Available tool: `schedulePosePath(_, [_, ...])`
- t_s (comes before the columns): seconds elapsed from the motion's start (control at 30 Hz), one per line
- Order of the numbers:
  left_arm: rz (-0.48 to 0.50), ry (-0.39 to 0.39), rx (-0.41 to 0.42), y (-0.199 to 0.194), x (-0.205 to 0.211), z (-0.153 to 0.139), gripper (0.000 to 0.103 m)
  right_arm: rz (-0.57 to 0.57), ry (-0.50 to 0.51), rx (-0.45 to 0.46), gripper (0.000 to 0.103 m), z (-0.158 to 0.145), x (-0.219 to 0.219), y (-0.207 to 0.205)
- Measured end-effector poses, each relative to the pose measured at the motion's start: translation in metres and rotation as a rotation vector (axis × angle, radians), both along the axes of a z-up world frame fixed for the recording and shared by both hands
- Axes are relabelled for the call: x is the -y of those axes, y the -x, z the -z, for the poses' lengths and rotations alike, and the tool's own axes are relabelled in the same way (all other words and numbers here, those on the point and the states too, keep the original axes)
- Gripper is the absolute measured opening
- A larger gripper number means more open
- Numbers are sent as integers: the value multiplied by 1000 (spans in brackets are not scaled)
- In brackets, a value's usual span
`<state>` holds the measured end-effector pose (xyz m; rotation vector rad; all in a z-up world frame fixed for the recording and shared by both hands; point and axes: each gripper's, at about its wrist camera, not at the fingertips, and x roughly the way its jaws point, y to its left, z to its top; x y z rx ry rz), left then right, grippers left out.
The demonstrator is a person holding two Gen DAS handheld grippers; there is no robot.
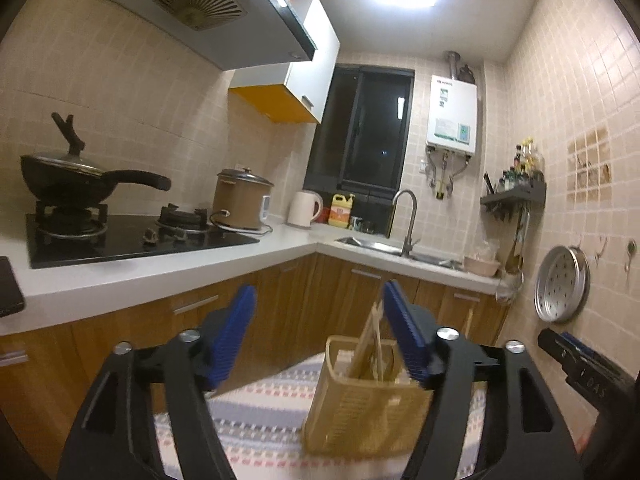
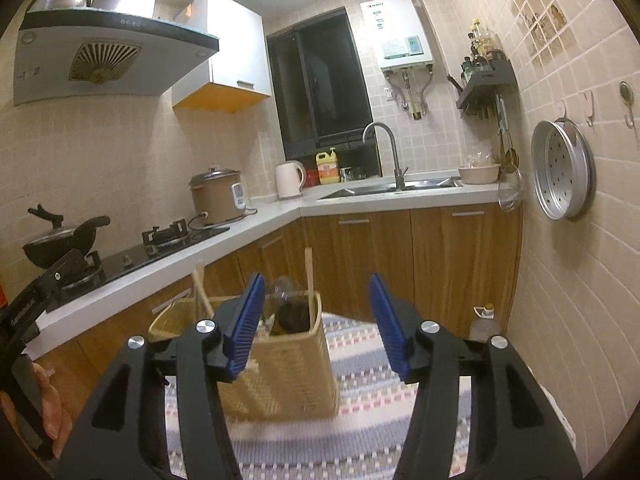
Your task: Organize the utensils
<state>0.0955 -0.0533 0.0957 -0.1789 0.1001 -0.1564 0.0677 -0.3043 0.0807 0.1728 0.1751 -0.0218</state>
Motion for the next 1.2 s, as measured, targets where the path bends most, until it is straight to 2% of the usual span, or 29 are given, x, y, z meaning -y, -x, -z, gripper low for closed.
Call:
schedulePosePath(0.2, [-17, -39, -110, 20, 2, 29, 89, 8, 44, -80, 59, 20, -16, 11])
schedulePosePath(0.3, [-76, -80, -155, 22, 7, 53, 91, 27, 62, -100, 60, 37, -23, 15])
schedulePosePath(0.37, [-122, -111, -157, 22, 12, 71, 91, 50, 63, -77, 60, 45, -25, 18])
schedulePosePath(0.47, [-153, -87, -154, 23, 13, 86, 91, 87, 78, -57, 60, 56, -29, 20])
schedulePosePath(0.53, [-146, -83, -139, 26, 15, 84, 91, 79, 95, -55, 60, 56, -31, 19])
schedulePosePath(0.63, [-209, -141, -76, 32, 19, 84, 95, 86, 137, -46, 60, 59, -37, 18])
schedulePosePath(0.67, [-216, -171, -85, 29, 20, 86, 95, 86, 138, -48, 60, 61, -37, 18])
schedulePosePath(0.8, [-208, -198, -116, 25, 24, 89, 95, 93, 162, -60, 60, 68, -40, 17])
schedulePosePath(1.2, [-190, -282, -90, 31, 41, 91, 95, 108, 150, -75, 64, 68, -34, 19])
